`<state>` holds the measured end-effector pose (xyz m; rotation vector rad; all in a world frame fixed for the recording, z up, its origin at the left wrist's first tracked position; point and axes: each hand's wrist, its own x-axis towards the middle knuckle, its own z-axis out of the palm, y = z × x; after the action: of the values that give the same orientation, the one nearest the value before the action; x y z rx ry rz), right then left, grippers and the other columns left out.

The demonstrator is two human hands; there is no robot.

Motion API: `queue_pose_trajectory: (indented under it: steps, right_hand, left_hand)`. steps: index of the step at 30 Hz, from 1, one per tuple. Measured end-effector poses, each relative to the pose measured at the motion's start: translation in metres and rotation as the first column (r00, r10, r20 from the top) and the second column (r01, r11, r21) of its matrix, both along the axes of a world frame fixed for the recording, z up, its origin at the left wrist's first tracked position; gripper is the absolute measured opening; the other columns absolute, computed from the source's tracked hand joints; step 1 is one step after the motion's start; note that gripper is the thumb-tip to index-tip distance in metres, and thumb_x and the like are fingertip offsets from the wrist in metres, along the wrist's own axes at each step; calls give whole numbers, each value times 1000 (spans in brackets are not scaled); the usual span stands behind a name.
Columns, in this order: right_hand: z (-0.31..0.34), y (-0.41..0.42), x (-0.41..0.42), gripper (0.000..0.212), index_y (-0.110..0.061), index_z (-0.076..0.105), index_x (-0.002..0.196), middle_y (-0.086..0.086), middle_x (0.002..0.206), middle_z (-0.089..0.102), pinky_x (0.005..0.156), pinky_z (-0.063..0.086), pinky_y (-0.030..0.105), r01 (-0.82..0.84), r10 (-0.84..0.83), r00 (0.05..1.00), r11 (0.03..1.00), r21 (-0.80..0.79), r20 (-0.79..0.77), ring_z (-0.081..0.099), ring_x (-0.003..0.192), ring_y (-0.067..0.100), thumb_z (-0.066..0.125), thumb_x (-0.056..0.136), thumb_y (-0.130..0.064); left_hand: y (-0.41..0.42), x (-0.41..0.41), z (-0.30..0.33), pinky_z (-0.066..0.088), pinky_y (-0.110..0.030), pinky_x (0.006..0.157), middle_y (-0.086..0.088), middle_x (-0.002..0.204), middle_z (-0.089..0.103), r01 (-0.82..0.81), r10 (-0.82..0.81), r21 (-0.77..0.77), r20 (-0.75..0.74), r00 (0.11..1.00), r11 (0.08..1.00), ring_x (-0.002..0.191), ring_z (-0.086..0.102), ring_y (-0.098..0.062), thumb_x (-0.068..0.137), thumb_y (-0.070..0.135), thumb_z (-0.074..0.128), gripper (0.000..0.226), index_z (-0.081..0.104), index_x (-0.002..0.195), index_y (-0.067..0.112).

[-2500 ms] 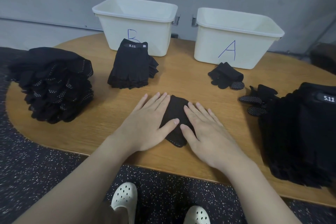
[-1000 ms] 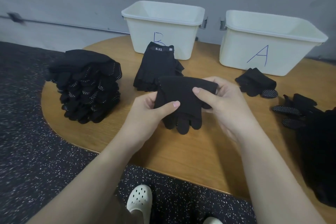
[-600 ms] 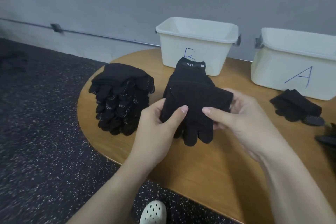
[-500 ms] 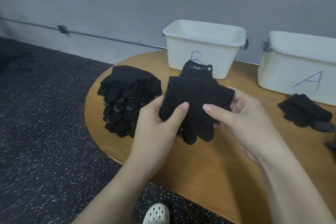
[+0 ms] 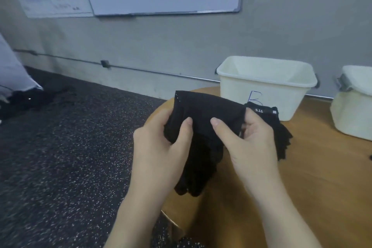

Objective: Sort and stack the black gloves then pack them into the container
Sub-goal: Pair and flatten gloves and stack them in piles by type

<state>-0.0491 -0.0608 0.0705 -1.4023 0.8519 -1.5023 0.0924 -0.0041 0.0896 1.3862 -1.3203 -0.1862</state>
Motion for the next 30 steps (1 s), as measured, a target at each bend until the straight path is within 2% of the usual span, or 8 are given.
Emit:
queue_pose_trajectory:
  steps: [5, 8, 17, 20, 23, 25, 27, 30]
  right_hand:
    - [-4, -14, 26, 6, -17, 74, 93, -4, 86, 78, 81, 62, 42, 94, -92, 994, 995, 34, -51, 74, 84, 15, 77, 90, -14]
    - [-10, -23, 34, 12, -13, 72, 90, -1, 82, 75, 80, 61, 48, 159, -152, 982, 986, 59, -114, 72, 81, 16, 76, 91, -24]
    - [-28, -38, 39, 17, -13, 72, 89, 2, 82, 74, 78, 60, 48, 202, -185, 964, 976, 78, -190, 71, 81, 20, 75, 91, -30]
    - [-31, -39, 41, 31, -14, 69, 84, -2, 84, 70, 80, 57, 43, 244, -228, 947, 969, 42, -227, 66, 94, 21, 73, 88, -44]
    - [-31, -38, 41, 23, -21, 66, 88, -12, 92, 63, 85, 47, 21, 285, -272, 925, 959, 12, -264, 56, 108, 18, 72, 87, -43]
    - [-29, -35, 40, 23, -26, 64, 100, -19, 103, 60, 85, 37, 6, 313, -309, 904, 949, -34, -297, 50, 113, 11, 72, 86, -42]
    - [-28, -34, 38, 31, -26, 63, 117, -20, 116, 58, 93, 32, 3, 331, -368, 872, 929, -165, -323, 47, 121, 8, 72, 90, -40]
    - [-23, -33, 32, 37, -23, 64, 126, -13, 136, 55, 113, 27, 13, 264, -407, 827, 890, -371, -387, 40, 138, 7, 64, 92, -38]
  left_hand:
    - [-26, 26, 2, 50, -19, 58, 22, 72, 69, -44, 45, 66, -17, 999, 997, 64, 67, -2, 97, 27, 68, 18, 68, 83, 38]
    - [-38, 33, -2, 52, -28, 55, 17, 68, 71, -57, 64, 112, -64, 996, 992, 54, 66, -10, 95, 30, 69, 11, 72, 85, 34]
    - [-45, 42, -15, 62, -49, 70, 10, 78, 76, -93, 132, 190, -203, 970, 977, 70, 73, -15, 89, 35, 74, 9, 76, 87, 26]
    - [-43, 42, -18, 61, -47, 70, 11, 77, 74, -135, 173, 198, -194, 966, 971, 69, 71, -14, 87, 37, 74, 12, 75, 84, 26]
    - [-39, 39, -20, 57, -33, 66, 17, 77, 71, -199, 222, 175, -122, 967, 964, 64, 65, -7, 88, 39, 74, 10, 73, 86, 29]
    - [-36, 38, -22, 51, -27, 62, 16, 78, 67, -272, 273, 130, 14, 962, 953, 67, 62, -7, 89, 42, 72, 10, 70, 91, 31]
    - [-35, 38, -24, 52, -29, 74, 17, 94, 65, -333, 317, 76, 163, 934, 940, 84, 60, -6, 91, 45, 68, 23, 70, 107, 28]
    - [-37, 41, -23, 43, -30, 100, 8, 128, 59, -309, 288, 20, 308, 907, 951, 121, 52, -13, 101, 44, 57, 37, 64, 131, 24]
